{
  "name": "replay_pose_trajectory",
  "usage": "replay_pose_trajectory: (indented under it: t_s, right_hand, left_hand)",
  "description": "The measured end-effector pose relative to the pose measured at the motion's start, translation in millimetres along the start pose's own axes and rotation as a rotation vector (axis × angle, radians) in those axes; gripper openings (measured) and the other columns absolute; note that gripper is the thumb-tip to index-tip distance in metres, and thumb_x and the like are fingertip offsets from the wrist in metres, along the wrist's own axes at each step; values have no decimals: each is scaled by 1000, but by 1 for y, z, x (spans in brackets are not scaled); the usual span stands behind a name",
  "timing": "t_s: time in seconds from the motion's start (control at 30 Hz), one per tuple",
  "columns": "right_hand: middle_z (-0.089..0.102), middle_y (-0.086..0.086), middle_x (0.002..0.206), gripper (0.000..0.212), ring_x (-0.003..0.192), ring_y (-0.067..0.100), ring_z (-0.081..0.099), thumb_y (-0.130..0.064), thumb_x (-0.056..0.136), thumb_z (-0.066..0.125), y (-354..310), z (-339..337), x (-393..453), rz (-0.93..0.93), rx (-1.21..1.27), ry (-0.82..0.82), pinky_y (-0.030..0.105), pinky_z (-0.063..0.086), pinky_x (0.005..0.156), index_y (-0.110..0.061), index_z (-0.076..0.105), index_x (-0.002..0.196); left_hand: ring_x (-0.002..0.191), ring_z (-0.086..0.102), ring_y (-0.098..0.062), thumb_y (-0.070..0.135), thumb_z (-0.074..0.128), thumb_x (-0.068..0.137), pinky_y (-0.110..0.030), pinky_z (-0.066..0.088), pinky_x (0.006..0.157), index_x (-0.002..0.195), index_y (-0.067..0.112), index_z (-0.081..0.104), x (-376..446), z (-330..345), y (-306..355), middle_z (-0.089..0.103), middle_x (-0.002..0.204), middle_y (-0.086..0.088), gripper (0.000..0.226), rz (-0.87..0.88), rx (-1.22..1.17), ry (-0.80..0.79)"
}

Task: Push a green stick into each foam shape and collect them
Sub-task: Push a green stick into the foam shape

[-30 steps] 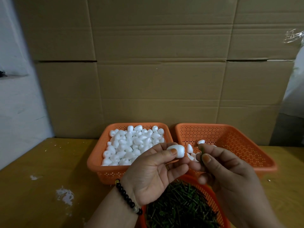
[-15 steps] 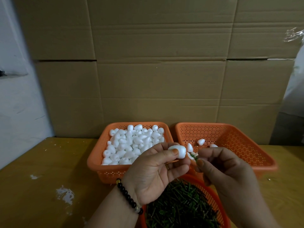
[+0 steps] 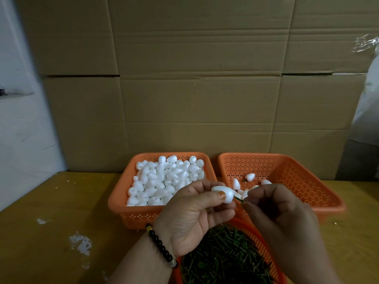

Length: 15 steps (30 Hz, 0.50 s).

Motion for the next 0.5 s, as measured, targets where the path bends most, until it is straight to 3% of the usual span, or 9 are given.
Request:
replay_pose_trajectory:
  t_s: [0.07, 0.23, 0.5]
  right_hand:
    - [65, -23, 93, 41, 74, -14, 60, 0, 66, 81, -1, 0, 0, -30, -23, 6, -3, 40, 60, -34, 62, 79]
    - [64, -21, 91, 41, 64, 3, 62, -1, 65, 82, -1, 2, -1, -62, -65, 8, 5, 43, 55, -34, 62, 78]
    - [64, -21, 90, 45, 66, 1, 62, -4, 63, 84, -6, 1, -3, -110, -63, 28, 4, 44, 55, -38, 60, 79]
  left_hand:
    - [74, 68, -22, 0, 70, 68, -30, 58, 61, 93, 1, 66, 0, -1, 0, 69, 84, -17, 26, 3, -3, 6]
    - [74, 68, -23, -1, 69, 67, -30, 58, 61, 87, 3, 70, 0, 0, -3, 69, 83, -17, 20, -1, 31, 8]
    - [75, 69, -20, 2, 73, 65, -29, 57, 63, 80, 8, 74, -1, 5, -7, 71, 87, -13, 16, -12, 89, -17]
Point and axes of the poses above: each hand's wrist, its own x-axis towards the middle knuckle, its own z-axis out of the palm, y = z × x, the point moved 9 cm from there along x, towards the middle knuckle
